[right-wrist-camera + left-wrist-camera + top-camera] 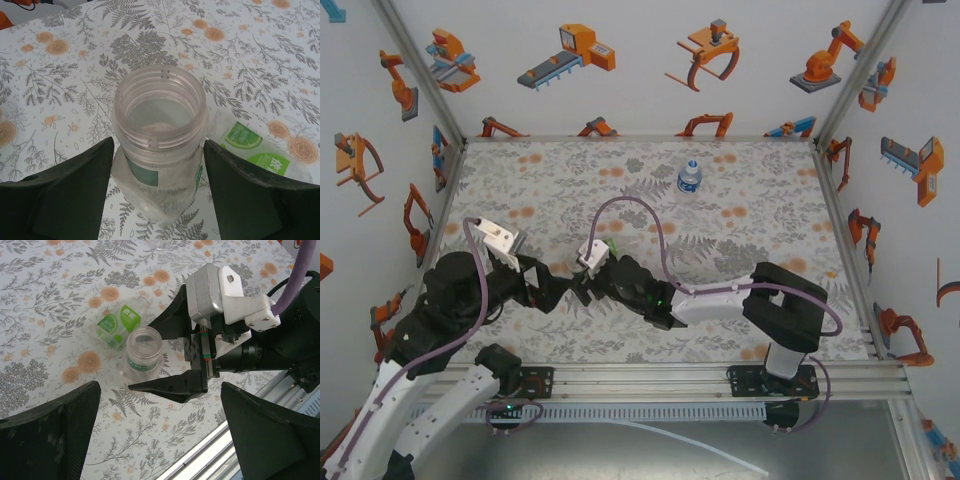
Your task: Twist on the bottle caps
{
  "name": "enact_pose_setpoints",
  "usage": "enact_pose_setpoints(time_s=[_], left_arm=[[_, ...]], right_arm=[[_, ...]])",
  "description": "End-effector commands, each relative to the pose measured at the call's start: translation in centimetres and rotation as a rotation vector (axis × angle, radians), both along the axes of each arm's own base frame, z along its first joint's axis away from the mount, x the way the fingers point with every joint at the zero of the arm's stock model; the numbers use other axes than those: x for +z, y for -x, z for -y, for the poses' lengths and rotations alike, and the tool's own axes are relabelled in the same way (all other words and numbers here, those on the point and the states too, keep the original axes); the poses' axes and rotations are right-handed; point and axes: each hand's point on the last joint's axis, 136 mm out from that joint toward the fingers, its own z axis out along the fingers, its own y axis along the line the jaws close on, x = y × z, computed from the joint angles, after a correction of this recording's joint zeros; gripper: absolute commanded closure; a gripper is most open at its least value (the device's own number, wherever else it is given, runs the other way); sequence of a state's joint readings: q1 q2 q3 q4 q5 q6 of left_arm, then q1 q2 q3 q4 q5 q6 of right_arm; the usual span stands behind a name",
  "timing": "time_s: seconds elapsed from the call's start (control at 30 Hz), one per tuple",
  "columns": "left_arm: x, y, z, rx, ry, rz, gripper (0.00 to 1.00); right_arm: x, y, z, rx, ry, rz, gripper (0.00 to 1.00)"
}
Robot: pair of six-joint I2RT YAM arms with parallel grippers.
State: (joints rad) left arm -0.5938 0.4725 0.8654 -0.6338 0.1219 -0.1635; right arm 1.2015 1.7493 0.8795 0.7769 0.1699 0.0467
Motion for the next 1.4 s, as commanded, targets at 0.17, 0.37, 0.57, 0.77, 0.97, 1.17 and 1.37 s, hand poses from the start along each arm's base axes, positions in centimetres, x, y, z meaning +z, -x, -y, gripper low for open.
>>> enact_pose_setpoints(time_s=[0.17, 0.37, 0.57, 0.77, 0.97, 1.17, 1.37], left_arm=[[0.0, 0.0, -0.8, 0.037, -0.001, 0.006, 0.03], [0.0, 0.2, -1.1, 0.048, 0.006, 0.005, 0.03], [0.1, 0.5, -0.4, -0.001, 0.010, 0.012, 0.03], [1.1, 2.0, 1.9, -0.168, 0.051, 0.058, 0.03], [3.2, 4.9, 4.5, -0.411, 0.134, 0.177, 0.03], [5.4, 7.7, 6.3, -0.633, 0.230, 0.312, 0.00], [7.1, 8.7, 7.6, -0.750, 0.295, 0.385, 0.02]], right_arm=[[0.4, -0.5, -0.9, -0.025, -0.049, -0.020, 0.33], [1.1, -0.7, -0.2, -0.054, -0.063, -0.020, 0.45], [3.6, -0.1, 1.5, -0.047, -0.090, 0.006, 0.56], [6.3, 1.2, 4.2, 0.031, -0.080, -0.002, 0.60], [10.6, 4.3, 7.9, 0.191, -0.069, -0.007, 0.62], [15.6, 9.4, 10.8, 0.406, -0.055, -0.005, 0.62], [21.0, 13.0, 12.5, 0.563, -0.123, 0.020, 0.65]])
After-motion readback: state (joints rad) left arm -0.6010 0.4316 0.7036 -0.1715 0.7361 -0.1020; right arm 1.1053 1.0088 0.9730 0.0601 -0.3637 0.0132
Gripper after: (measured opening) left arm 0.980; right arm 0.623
